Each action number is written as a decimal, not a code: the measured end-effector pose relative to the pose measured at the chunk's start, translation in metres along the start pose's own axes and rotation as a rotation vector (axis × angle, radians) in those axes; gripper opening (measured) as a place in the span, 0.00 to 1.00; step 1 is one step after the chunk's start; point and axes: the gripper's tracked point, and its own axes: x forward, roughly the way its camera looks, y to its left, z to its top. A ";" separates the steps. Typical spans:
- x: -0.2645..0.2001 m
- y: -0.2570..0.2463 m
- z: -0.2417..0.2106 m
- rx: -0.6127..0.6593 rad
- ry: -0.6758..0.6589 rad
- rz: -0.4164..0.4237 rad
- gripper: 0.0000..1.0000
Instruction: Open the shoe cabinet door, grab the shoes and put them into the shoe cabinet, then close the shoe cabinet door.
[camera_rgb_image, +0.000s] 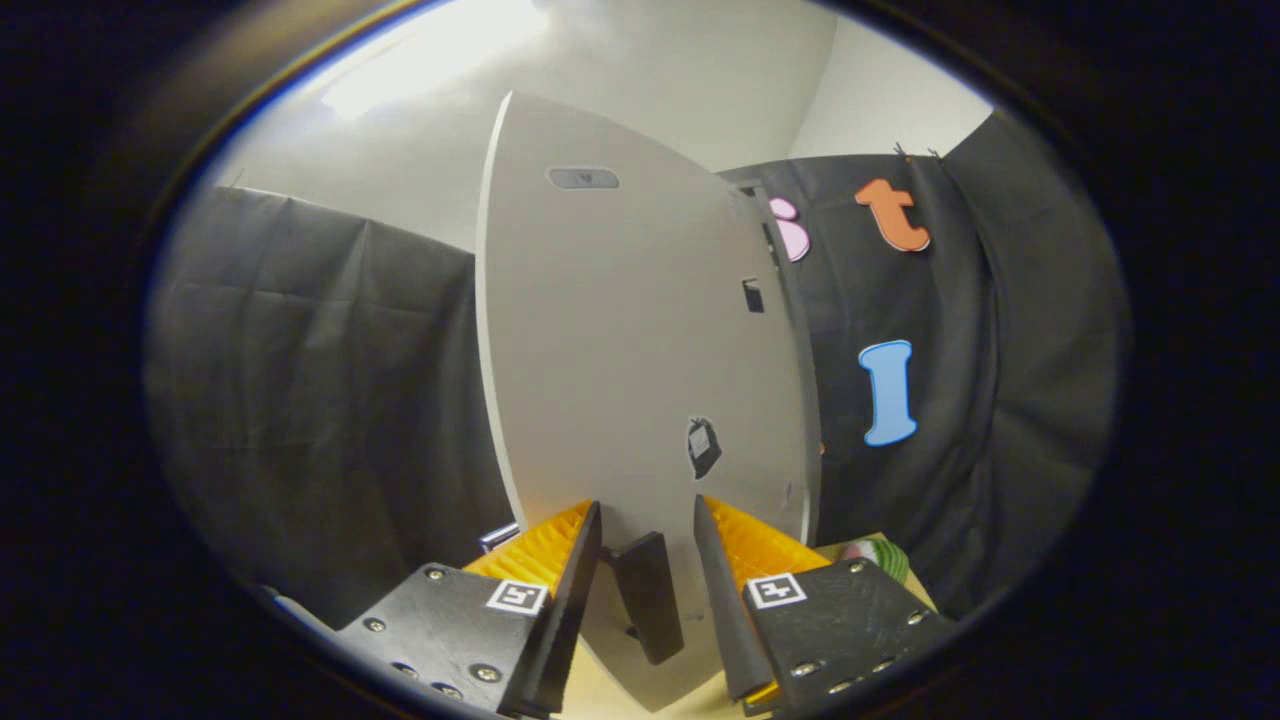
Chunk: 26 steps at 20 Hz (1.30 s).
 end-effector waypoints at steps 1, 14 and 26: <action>0.007 0.006 -0.002 0.004 -0.003 0.006 0.59; 0.125 0.085 -0.022 -0.057 -0.041 0.053 0.61; 0.211 0.101 -0.026 -0.100 -0.066 -0.033 0.68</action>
